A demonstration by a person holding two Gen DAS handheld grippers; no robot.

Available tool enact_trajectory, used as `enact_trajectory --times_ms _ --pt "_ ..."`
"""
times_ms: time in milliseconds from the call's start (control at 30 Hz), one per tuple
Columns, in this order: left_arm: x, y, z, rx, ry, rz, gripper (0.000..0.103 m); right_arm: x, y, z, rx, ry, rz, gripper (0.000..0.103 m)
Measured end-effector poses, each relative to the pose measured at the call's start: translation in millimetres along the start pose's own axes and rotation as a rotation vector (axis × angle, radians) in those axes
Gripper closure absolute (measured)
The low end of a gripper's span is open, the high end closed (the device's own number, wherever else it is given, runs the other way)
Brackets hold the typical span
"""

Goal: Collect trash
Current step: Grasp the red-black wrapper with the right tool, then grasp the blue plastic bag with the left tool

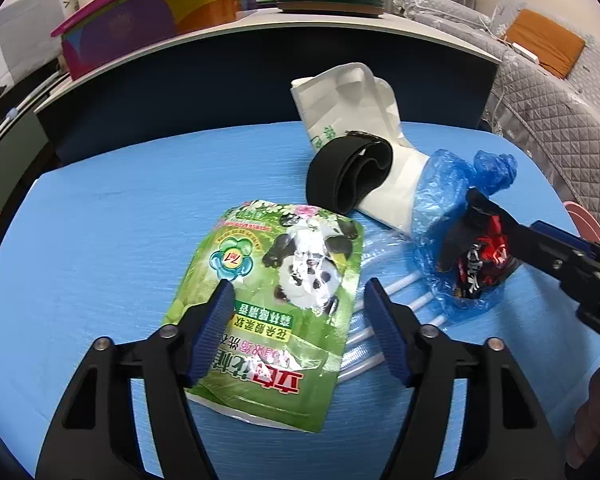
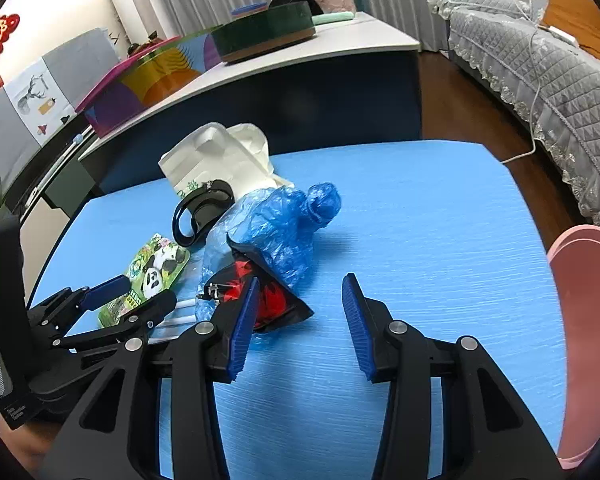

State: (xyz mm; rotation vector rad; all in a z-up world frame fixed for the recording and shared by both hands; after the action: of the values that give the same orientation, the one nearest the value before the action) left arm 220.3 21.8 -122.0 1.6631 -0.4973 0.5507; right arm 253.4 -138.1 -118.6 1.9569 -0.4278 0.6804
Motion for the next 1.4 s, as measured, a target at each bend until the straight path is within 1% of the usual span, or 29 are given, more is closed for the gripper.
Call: enact_trajectory --times_ms 100,167,200,233,267,300,333,367,400,433,467,600,767,967,1100,1133,1233,1400 --pt "1 1 2 -0.016 -0.006 -0.002 0.047 -3 -3 -3 0.012 0.009 -0.020 0.060" --pt "0 2 3 -0.023 -0.009 -0.004 0.053 -5 -6 -6 0.019 0.023 -0.040 0.064" --pt "0 2 3 -0.027 -0.011 -0.005 0.055 -7 -7 -7 0.018 0.029 -0.047 0.068" --pt "0 2 4 -0.032 -0.012 -0.006 0.058 -7 -7 -8 0.018 0.034 -0.052 0.074" --pt "0 3 4 -0.035 -0.014 -0.007 0.063 -8 -7 -9 0.020 0.042 -0.059 0.077" --pt "0 4 5 -0.040 -0.017 -0.007 0.066 -9 -7 -10 0.022 0.047 -0.062 0.084" --pt "-1 4 6 -0.044 -0.018 -0.008 0.072 -9 -6 -12 0.024 0.054 -0.063 0.090" --pt "0 5 7 -0.043 -0.022 -0.008 0.080 -9 -4 -13 0.023 0.062 -0.059 0.091" --pt "0 6 8 -0.040 -0.026 -0.008 0.085 -8 -2 -15 0.024 0.073 -0.054 0.095" --pt "-1 6 8 -0.037 -0.028 -0.013 0.097 -8 1 -17 0.027 0.080 -0.050 0.098" --pt "-1 6 7 -0.041 -0.022 -0.019 0.103 -7 4 -18 0.027 0.086 -0.043 0.099" --pt "0 11 -3 -0.046 0.013 -0.007 0.103 -6 13 -22 0.022 0.102 -0.021 0.101" --pt "5 21 -27 -0.041 0.081 0.026 0.103 1 34 -23 0.028 0.096 0.034 0.101" --pt "6 24 -52 -0.022 0.143 0.032 0.103 10 54 -22 0.029 0.081 0.103 0.101" --pt "6 23 -63 -0.015 0.171 0.032 0.102 13 62 -17 0.024 0.069 0.131 0.101" --pt "6 22 -65 -0.017 0.178 0.028 0.101 14 64 -16 0.026 0.063 0.141 0.101" --pt "4 23 -67 -0.017 0.184 0.029 0.092 18 72 -14 0.020 0.055 0.184 0.101" --pt "7 27 -63 -0.034 0.177 0.051 0.091 20 76 -9 -0.019 0.059 0.207 0.101"
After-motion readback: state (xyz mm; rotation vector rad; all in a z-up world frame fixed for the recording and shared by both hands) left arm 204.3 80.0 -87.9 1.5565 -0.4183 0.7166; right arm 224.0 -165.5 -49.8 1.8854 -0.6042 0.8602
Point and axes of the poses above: each gripper's, at about its wrist camera, not at the fingertips, and y roughly against the way its jaws point, z to its right, x to its top, the point moved 5 cm from there along -y, roughly the way its jaws point, and after that the axes turned 8 degrees about x, right-handed, at the moved point
